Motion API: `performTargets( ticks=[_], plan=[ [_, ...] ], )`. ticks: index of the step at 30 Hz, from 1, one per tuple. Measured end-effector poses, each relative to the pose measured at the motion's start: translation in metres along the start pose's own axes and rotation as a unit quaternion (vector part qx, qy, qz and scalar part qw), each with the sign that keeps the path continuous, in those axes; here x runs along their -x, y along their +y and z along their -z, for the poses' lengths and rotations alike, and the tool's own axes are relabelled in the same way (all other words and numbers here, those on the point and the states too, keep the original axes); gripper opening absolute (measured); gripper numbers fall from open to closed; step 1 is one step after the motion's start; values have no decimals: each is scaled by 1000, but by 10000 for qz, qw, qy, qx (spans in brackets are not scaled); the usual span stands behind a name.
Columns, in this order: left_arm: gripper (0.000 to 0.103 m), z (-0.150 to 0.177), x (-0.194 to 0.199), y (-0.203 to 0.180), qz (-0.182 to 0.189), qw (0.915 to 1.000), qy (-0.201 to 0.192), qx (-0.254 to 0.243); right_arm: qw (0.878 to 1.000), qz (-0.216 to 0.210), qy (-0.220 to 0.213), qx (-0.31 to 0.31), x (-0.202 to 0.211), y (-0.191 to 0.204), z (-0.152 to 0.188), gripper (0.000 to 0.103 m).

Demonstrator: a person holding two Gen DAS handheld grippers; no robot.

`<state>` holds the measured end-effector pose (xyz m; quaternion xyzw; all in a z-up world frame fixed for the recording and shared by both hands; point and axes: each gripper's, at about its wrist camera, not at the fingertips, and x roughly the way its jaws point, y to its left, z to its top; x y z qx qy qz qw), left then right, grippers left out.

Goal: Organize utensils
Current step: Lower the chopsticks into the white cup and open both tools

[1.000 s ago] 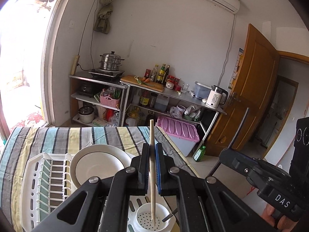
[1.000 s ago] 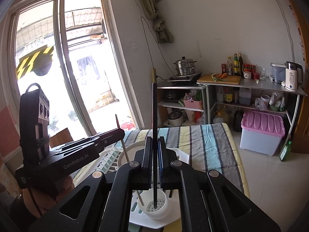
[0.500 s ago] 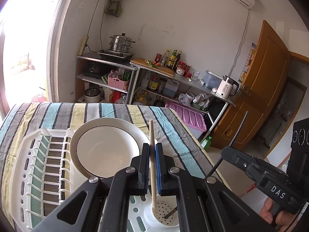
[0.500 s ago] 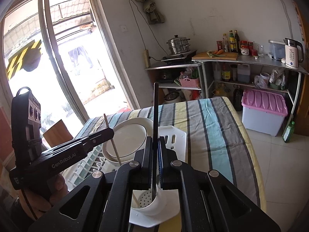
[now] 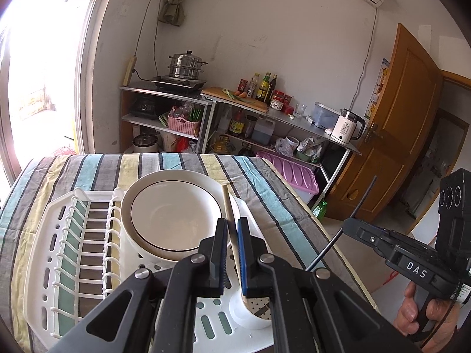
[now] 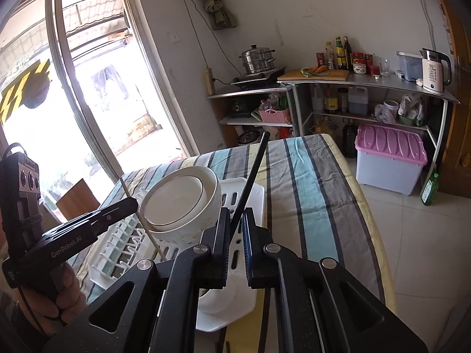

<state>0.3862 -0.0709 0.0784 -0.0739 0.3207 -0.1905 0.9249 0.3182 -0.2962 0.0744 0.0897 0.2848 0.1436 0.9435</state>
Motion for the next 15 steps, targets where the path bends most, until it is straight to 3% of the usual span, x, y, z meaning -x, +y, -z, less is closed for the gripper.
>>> performTargets(
  ticks=[4, 9, 15],
  plan=[
    [7, -1, 1, -1, -58, 9998, 180, -3, 10000, 47, 39, 4, 3, -2, 4, 17],
    [13, 5, 11, 0, -31, 9998, 215, 27, 10000, 54, 25, 64, 14, -1, 12, 18],
    [14, 26, 43, -6, -77, 9996, 169, -189, 9996, 18, -134, 246, 43, 11, 29, 18]
  ],
)
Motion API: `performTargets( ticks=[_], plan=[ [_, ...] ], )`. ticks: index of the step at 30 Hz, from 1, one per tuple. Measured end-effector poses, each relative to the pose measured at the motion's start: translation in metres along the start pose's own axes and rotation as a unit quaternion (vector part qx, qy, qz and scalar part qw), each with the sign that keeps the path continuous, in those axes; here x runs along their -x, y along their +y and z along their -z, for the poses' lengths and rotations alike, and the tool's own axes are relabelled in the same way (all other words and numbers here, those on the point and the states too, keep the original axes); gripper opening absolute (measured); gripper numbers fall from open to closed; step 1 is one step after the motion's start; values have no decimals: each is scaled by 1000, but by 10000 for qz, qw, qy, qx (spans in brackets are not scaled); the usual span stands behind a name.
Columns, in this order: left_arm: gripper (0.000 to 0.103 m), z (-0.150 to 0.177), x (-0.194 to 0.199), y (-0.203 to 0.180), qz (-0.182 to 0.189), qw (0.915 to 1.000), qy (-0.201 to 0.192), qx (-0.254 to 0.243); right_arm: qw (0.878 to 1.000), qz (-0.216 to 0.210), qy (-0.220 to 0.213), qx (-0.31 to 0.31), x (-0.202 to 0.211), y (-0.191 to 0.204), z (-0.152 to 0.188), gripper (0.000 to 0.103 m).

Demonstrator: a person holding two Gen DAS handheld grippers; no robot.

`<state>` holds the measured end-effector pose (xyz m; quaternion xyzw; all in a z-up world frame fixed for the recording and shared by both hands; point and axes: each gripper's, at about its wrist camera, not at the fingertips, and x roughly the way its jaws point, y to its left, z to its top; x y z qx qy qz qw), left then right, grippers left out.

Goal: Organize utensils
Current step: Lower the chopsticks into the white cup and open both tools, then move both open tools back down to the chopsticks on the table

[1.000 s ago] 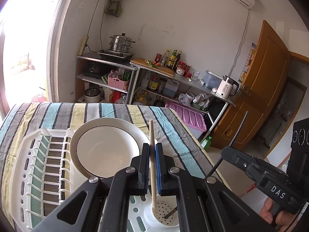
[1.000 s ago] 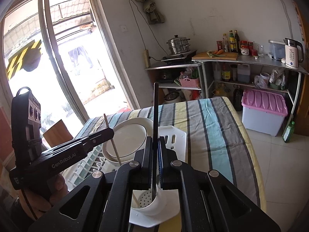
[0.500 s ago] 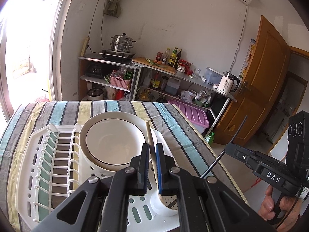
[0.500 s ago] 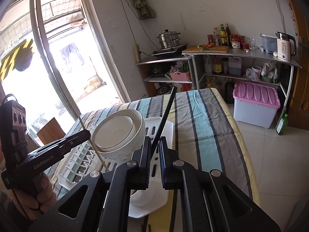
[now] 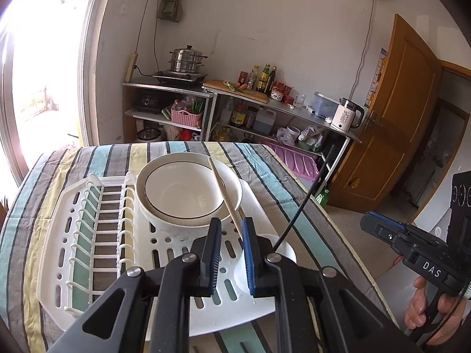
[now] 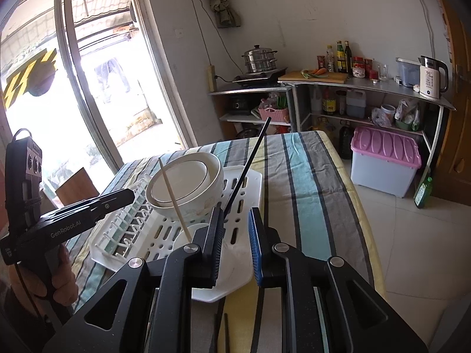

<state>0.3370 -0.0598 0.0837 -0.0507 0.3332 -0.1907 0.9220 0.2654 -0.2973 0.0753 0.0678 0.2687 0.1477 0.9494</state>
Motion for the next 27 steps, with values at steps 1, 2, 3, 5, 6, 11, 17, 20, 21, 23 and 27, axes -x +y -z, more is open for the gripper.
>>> performTargets(
  ticks=[1, 2, 3, 5, 6, 11, 17, 20, 21, 23, 27],
  plan=[
    [14, 6, 8, -2, -48, 10000, -12, -84, 10000, -24, -47, 24, 6, 3, 4, 18],
    [14, 13, 17, -3, -55, 9999, -46, -155, 9999, -56, -93, 49, 13, 6, 9, 18],
    [14, 21, 26, -5, -41, 9997, -83, -207, 9999, -94, -128, 64, 20, 9, 14, 18],
    [14, 38, 43, -5, -104, 9994, -84, -310, 9997, -169, -173, 104, 33, 17, 26, 18],
    [14, 47, 52, -5, -130, 9993, -99, -345, 9995, -216, -178, 132, 39, 20, 32, 18],
    [14, 98, 90, 7, -186, 9994, -71, -292, 9991, -274, -98, 300, 57, 43, 70, 18],
    [14, 145, 112, 22, -434, 9989, 135, -134, 9983, -438, 131, 373, 62, 63, 110, 18],
    [14, 160, 115, 28, -461, 9986, 244, -67, 9977, -506, 260, 379, 61, 70, 122, 18],
    [14, 164, 115, 29, -478, 9985, 278, -61, 9974, -533, 301, 391, 59, 73, 125, 18],
    [14, 169, 113, 31, -476, 9983, 337, -37, 9967, -571, 388, 415, 56, 78, 130, 18],
    [14, 172, 101, 36, -480, 9975, 515, 41, 9953, -632, 544, 494, 46, 88, 139, 18]
  ],
)
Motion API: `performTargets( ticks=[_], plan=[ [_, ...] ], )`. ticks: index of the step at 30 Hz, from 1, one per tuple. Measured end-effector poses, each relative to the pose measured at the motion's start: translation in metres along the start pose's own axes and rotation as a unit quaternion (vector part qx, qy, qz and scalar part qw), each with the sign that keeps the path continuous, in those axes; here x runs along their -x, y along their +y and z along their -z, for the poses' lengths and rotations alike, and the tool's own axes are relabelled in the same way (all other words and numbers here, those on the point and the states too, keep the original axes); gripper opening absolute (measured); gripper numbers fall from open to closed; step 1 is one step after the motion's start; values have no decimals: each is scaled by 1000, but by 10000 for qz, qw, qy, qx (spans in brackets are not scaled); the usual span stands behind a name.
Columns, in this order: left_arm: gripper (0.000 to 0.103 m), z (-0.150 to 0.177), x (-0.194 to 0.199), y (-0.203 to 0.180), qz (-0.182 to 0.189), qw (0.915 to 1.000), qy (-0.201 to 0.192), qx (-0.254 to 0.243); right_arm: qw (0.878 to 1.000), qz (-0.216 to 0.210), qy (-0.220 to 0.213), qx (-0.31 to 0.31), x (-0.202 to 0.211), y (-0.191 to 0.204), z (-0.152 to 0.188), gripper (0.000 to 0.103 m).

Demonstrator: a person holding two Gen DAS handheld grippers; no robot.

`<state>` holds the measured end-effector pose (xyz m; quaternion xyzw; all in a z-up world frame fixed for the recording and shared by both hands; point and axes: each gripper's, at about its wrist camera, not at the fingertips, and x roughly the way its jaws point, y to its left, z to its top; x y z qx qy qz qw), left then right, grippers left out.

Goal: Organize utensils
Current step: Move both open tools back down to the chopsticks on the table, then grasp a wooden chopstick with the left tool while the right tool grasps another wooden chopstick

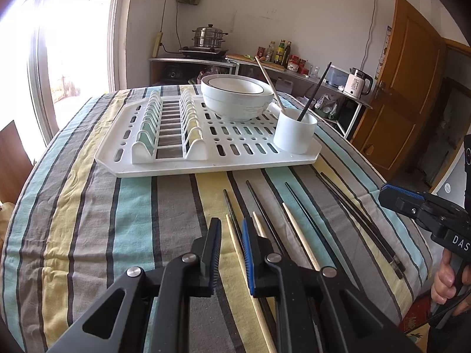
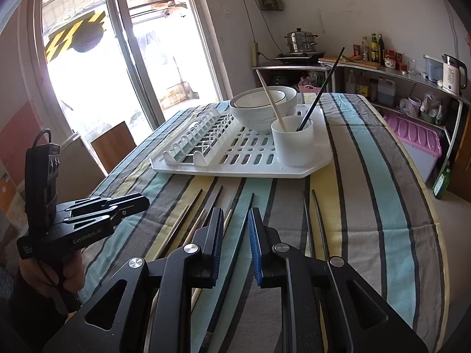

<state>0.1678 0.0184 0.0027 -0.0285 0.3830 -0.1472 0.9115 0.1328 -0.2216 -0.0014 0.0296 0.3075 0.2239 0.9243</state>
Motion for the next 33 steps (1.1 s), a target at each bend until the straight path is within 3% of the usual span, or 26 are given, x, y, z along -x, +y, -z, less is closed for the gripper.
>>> performTargets(
  ticks=[11, 18, 24, 33],
  plan=[
    [14, 6, -40, 0, -122, 9982, 590, -16, 9984, -119, 554, 68, -45, 15, 11, 18],
    [17, 4, -49, -3, -211, 9972, 722, -38, 9978, -170, 638, 60, -54, 17, 11, 18],
    [26, 3, -54, -4, -393, 9964, 752, -53, 9978, -168, 634, 50, -53, 16, 12, 18],
    [30, 6, -54, -13, -659, 9942, 777, -333, 9971, -140, 743, 107, -61, 20, 12, 18]
  ],
)
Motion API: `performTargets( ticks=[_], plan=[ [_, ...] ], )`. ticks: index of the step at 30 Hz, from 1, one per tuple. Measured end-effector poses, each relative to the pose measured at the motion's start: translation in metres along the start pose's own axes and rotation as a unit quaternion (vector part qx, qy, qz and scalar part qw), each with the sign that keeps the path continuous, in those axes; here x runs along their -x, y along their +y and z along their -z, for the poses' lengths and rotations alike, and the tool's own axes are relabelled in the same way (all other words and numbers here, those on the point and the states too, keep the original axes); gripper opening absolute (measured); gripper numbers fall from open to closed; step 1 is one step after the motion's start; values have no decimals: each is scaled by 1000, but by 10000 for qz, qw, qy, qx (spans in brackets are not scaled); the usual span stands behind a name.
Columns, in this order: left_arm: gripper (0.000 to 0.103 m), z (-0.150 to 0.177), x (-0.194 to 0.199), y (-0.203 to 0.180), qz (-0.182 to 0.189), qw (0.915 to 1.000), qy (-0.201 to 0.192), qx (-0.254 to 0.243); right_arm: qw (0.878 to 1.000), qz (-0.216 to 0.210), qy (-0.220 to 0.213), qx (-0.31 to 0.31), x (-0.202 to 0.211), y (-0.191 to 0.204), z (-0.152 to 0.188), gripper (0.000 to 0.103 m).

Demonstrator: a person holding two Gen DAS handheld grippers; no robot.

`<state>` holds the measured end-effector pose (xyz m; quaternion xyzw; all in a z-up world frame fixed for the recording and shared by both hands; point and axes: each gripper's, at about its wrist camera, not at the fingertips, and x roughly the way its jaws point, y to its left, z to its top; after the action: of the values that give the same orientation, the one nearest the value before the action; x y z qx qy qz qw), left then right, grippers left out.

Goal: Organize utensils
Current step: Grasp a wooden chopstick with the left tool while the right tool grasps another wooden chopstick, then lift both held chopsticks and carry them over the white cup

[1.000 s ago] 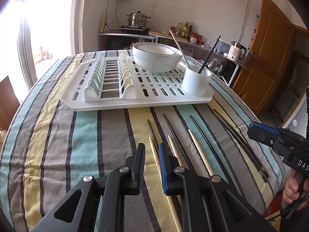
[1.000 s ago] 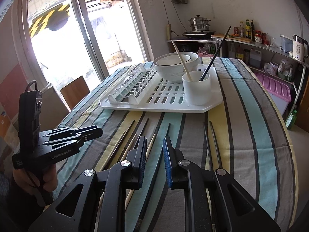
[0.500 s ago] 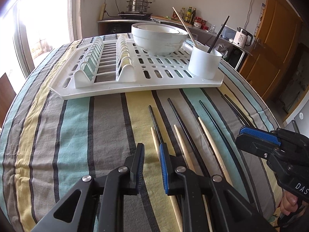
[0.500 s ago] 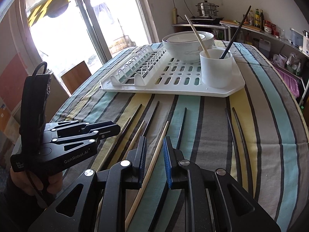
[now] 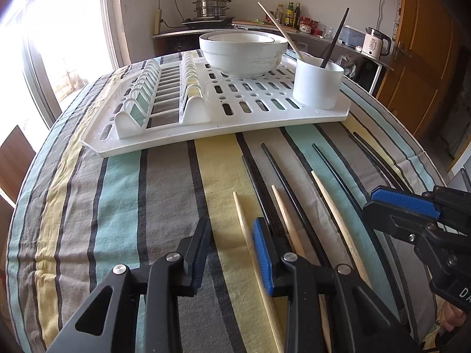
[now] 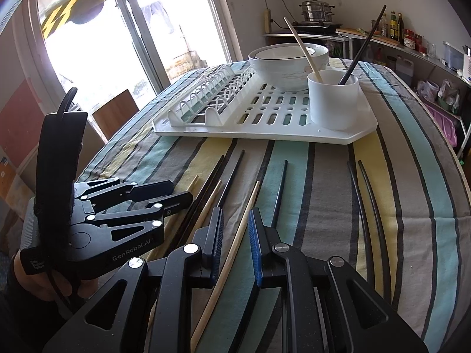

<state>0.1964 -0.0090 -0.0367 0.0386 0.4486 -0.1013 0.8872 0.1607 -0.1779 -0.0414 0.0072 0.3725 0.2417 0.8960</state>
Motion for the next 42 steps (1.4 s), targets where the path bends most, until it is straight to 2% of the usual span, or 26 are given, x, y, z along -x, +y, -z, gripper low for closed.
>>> performTargets(
  ticks=[6, 15, 17, 20, 23, 34, 42],
  plan=[
    [28, 2, 1, 10, -22, 9999, -80, 81, 9997, 135, 198, 37, -16, 2, -7, 18],
    [17, 0, -1, 14, -108, 9998, -134, -43, 9965, 572, 592, 125, -48, 3, -14, 17],
    [10, -1, -2, 14, -101, 9998, -130, -82, 9955, 681, 630, 196, -50, 6, -16, 14],
    [8, -2, -2, 15, -53, 9999, -105, -71, 9942, 789, 673, 297, -52, 8, -19, 8],
    [5, -4, -3, 19, 108, 9999, -71, 11, 9953, 661, 664, 249, -51, 6, -20, 6],
    [5, -17, 24, 21, 370, 9986, -379, 83, 9993, 327, -17, 178, -5, 6, -39, 6],
    [5, -34, 81, 27, 489, 9934, -1029, 152, 9978, 127, -650, 85, 38, 5, -54, 5]
  ],
)
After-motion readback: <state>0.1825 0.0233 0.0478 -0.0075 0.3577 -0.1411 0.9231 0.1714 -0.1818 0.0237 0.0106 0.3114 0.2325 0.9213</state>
